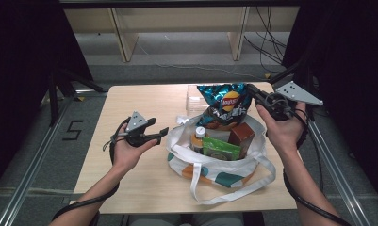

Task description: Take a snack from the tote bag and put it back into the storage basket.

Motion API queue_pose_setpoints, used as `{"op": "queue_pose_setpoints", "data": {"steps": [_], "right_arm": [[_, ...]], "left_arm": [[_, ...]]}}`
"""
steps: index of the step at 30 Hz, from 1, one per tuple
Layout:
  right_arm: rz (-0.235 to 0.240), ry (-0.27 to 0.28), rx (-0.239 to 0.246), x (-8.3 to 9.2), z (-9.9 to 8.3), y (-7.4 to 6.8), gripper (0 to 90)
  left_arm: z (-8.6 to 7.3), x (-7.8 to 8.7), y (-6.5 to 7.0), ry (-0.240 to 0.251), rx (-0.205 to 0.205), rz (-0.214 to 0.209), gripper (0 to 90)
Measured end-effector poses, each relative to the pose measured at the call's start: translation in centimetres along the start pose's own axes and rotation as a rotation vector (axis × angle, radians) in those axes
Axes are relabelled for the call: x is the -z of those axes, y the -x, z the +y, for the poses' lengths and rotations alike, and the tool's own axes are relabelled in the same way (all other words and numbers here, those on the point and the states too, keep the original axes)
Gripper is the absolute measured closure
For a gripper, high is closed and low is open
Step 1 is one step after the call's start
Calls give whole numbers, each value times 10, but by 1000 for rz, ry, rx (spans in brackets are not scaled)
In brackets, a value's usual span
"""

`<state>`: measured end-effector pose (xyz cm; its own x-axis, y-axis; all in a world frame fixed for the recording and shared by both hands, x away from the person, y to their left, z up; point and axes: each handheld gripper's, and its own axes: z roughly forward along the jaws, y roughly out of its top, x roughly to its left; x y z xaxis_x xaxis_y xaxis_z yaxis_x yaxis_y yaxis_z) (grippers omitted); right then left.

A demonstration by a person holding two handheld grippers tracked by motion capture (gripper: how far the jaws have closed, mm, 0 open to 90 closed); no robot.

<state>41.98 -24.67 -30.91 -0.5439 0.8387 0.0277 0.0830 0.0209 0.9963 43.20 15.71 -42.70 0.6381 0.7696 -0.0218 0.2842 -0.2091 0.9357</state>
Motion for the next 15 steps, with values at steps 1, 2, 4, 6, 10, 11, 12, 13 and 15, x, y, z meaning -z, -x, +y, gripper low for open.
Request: {"op": "queue_pose_setpoints", "data": {"steps": [1, 2, 4, 6, 10, 11, 12, 13, 15], "right_arm": [[3, 5, 10, 0, 1, 1, 900], [-3, 17, 18, 0, 2, 0, 900], [-3, 24, 16, 0, 3, 0, 900], [-8, 33, 13, 0, 4, 0, 900], [-4, 46, 1, 0, 5, -1, 900], [-8, 49, -2, 0, 6, 0, 900], [-4, 56, 5, 0, 7, 0, 900], [-4, 56, 5, 0, 7, 0, 900], [-6, 61, 0, -1, 8, 0, 900]], "left_arm": [[0, 0, 0, 1, 0, 0, 338], [0, -1, 0, 5, 2, -5, 338], [0, -1, -1, 5, 0, -5, 338], [0, 0, 0, -1, -1, 3, 338], [0, 0, 0, 0, -2, 3, 338], [0, 0, 0, 1, -1, 3, 337], [1, 0, 0, 2, -3, 3, 337], [1, 0, 0, 2, -3, 3, 337], [1, 0, 0, 3, -4, 3, 338]]}}
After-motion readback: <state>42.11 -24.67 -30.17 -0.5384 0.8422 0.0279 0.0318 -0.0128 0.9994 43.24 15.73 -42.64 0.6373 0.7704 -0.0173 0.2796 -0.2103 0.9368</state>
